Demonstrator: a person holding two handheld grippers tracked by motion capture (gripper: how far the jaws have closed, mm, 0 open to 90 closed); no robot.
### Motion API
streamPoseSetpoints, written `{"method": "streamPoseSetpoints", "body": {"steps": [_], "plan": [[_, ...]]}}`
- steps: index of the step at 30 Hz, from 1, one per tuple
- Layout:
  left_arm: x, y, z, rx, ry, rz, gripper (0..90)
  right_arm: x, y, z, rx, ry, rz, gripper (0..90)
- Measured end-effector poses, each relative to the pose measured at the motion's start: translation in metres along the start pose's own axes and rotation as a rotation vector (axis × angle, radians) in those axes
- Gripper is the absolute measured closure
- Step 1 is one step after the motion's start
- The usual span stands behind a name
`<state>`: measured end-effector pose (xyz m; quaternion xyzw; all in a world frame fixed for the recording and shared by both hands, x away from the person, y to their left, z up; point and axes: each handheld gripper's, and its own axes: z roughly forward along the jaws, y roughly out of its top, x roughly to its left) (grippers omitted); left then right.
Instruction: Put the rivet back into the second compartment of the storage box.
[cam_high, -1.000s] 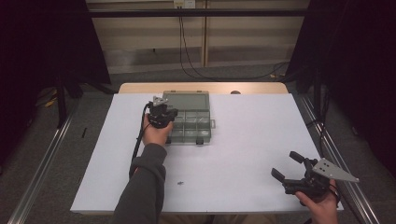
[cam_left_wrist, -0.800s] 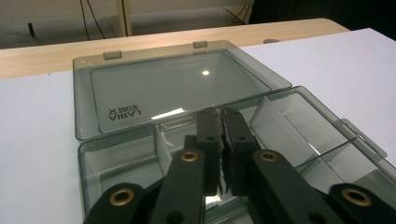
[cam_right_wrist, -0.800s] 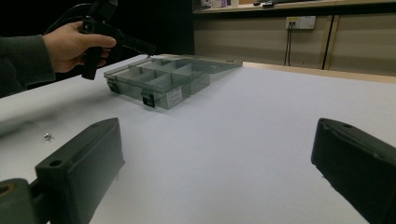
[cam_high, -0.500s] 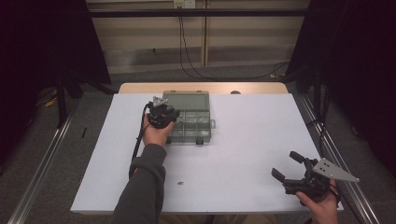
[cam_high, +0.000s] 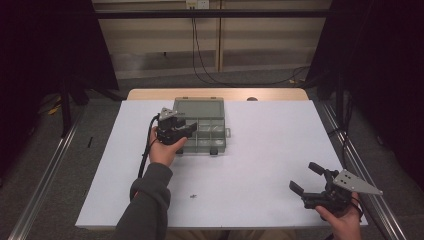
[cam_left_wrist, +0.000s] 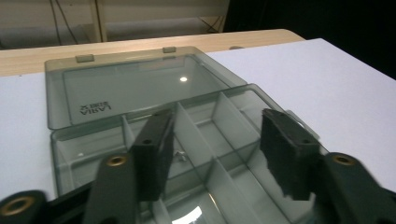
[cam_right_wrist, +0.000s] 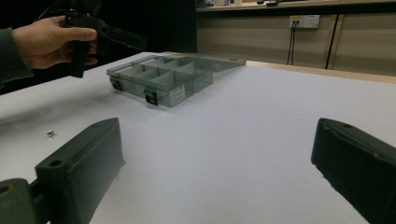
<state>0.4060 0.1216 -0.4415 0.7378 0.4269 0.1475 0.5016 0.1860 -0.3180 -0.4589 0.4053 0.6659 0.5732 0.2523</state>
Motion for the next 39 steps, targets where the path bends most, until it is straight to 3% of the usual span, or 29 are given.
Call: {"method": "streamPoseSetpoints", "body": {"steps": [4, 10, 15, 30, 39], "plan": [[-0.003, -0.003, -0.005, 0.001, -0.045, -0.011, 28.8, 0.000, 0.000, 0.000, 0.000, 0.003, -0.001, 1.9], [-0.009, -0.008, -0.011, -0.005, -0.086, 0.022, 14.9, 0.000, 0.000, 0.001, 0.002, 0.007, -0.007, 1.8], [-0.014, -0.014, -0.016, -0.019, -0.119, 0.027, 8.4, 0.000, 0.000, 0.001, 0.004, 0.009, -0.011, 1.8], [-0.029, -0.031, -0.037, -0.013, -0.185, 0.077, 1.9, 0.000, 0.000, 0.000, -0.002, 0.011, -0.010, 1.8], [-0.033, -0.041, -0.054, -0.026, -0.215, 0.082, 1.0, 0.001, 0.000, 0.000, -0.002, 0.010, -0.013, 1.8]]}}
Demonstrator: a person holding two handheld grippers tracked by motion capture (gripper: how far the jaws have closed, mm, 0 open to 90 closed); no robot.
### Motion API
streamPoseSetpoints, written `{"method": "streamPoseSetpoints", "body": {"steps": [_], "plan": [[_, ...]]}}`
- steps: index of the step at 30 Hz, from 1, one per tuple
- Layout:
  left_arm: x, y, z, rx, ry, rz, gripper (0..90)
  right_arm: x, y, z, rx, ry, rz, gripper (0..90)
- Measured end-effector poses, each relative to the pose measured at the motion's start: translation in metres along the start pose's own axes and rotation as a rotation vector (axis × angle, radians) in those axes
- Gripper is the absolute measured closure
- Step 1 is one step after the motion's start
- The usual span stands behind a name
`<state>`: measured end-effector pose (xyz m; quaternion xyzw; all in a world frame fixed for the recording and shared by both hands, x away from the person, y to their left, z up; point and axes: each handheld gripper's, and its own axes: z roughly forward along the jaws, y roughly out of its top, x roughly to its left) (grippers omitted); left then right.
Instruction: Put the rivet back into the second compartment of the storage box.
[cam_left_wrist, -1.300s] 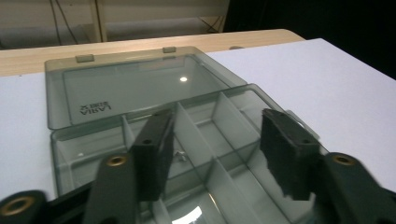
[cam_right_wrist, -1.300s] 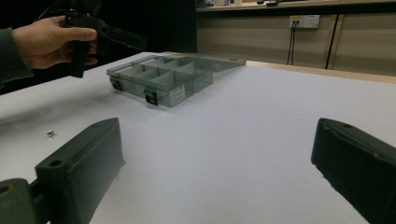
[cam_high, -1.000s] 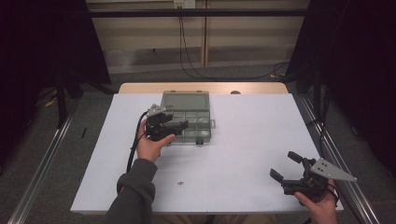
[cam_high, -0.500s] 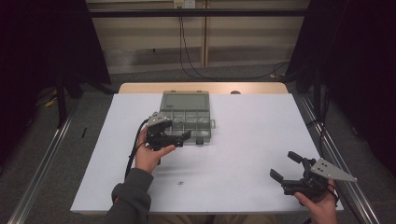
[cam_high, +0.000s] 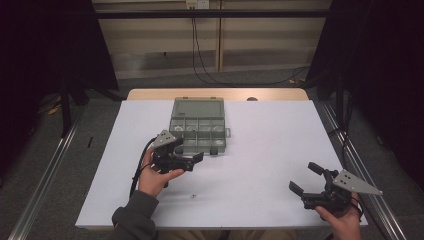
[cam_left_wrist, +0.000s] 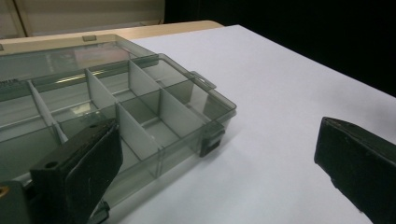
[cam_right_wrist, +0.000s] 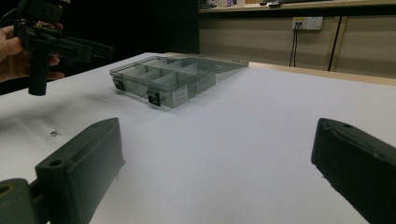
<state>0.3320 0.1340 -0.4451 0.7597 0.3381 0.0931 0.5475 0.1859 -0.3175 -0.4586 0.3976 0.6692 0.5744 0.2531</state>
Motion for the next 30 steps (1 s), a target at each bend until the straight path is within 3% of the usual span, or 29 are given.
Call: {"method": "streamPoseSetpoints", "body": {"steps": [4, 7, 14, 30], "plan": [[-0.003, -0.005, -0.007, -0.002, -0.014, 0.002, 1.0, 0.000, 0.000, 0.000, 0.003, 0.002, -0.006, 1.8], [-0.008, -0.012, -0.010, 0.007, -0.036, 0.033, 1.0, 0.000, 0.000, 0.000, 0.004, 0.001, -0.006, 1.8], [-0.013, -0.027, -0.020, 0.017, -0.061, 0.038, 2.3, 0.001, 0.000, 0.001, 0.006, 0.000, -0.007, 1.9], [-0.027, -0.043, -0.027, 0.103, -0.105, 0.071, 7.3, 0.001, 0.000, 0.001, 0.004, 0.002, -0.008, 1.9]]}}
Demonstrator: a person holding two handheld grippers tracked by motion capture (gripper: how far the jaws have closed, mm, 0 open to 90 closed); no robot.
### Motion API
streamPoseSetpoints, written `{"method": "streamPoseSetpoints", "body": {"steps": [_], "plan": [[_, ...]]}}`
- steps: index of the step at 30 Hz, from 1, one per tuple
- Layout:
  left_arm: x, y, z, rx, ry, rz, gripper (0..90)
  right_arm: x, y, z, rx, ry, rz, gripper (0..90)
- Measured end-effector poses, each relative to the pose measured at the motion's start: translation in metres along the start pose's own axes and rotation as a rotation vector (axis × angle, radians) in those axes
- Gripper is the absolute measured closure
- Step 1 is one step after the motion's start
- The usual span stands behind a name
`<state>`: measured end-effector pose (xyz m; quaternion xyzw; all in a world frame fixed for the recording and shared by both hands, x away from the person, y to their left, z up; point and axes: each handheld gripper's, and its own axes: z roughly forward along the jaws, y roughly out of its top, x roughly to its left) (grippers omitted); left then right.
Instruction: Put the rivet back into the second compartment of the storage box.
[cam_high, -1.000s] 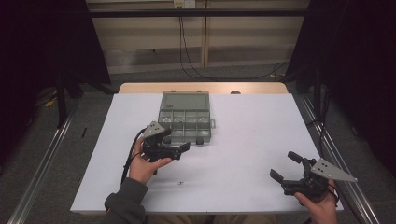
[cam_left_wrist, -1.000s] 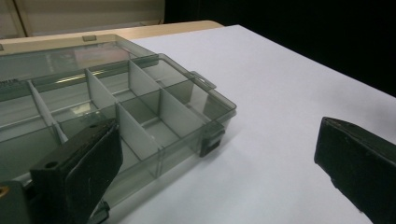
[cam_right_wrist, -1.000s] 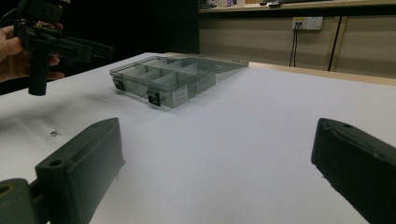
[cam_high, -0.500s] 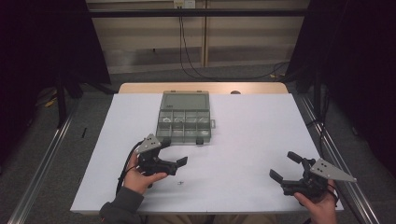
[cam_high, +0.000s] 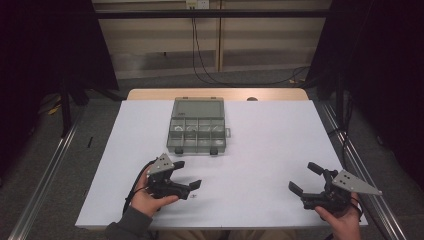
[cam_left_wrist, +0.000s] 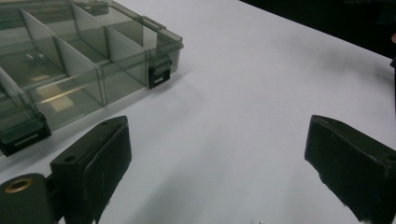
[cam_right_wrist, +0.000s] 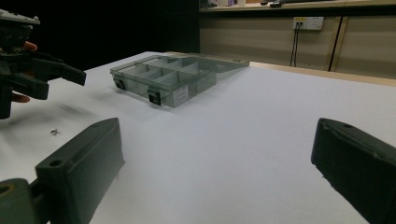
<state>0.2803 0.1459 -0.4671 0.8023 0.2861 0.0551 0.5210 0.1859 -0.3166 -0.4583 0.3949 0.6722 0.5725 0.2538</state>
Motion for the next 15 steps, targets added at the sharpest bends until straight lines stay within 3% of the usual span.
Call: {"method": "streamPoseSetpoints", "body": {"steps": [9, 15], "plan": [[-0.0065, -0.0022, -0.0001, 0.043, -0.037, 0.027, 14.2, 0.0002, -0.0001, 0.0003, 0.000, 0.000, 0.000, 1.9], [-0.0092, -0.0037, 0.0008, 0.110, -0.061, 0.018, 31.8, 0.0004, 0.0000, 0.0005, 0.001, 0.001, -0.001, 1.9]]}}
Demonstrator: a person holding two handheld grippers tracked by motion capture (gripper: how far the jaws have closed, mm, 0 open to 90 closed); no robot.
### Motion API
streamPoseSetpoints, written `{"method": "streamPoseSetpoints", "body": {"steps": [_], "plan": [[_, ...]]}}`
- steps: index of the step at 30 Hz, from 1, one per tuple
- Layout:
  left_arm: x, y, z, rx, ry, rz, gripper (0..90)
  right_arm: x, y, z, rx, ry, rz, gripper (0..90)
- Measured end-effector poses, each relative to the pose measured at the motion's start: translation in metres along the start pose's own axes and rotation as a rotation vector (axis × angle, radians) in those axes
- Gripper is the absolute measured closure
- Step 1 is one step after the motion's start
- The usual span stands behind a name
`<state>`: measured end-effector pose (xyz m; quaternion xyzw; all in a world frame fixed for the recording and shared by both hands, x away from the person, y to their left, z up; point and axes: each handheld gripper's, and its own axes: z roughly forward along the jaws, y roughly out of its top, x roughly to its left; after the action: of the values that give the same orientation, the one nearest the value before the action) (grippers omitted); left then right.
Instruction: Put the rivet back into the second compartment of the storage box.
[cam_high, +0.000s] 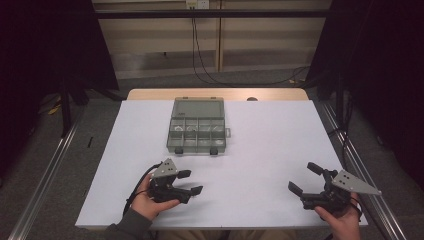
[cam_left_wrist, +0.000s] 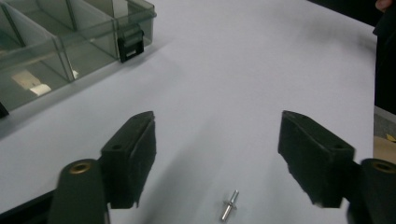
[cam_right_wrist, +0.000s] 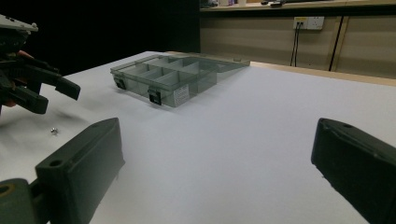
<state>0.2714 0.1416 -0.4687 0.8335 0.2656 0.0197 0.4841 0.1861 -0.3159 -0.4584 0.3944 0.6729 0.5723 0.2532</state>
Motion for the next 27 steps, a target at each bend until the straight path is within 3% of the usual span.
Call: {"method": "streamPoseSetpoints", "body": {"steps": [7, 15, 27], "plan": [[-0.0022, -0.0026, 0.0003, 0.075, -0.036, 0.014, 58.6, 0.0002, 0.0000, 0.0004, 0.000, 0.000, 0.002, 1.9], [-0.0027, -0.0057, 0.0033, 0.125, -0.038, 0.031, 67.5, -0.0002, 0.0000, -0.0001, -0.001, 0.002, 0.000, 1.9], [-0.0012, -0.0081, 0.0066, 0.165, -0.060, 0.019, 74.9, 0.0005, 0.0000, 0.0005, 0.000, 0.002, 0.001, 1.9]]}}
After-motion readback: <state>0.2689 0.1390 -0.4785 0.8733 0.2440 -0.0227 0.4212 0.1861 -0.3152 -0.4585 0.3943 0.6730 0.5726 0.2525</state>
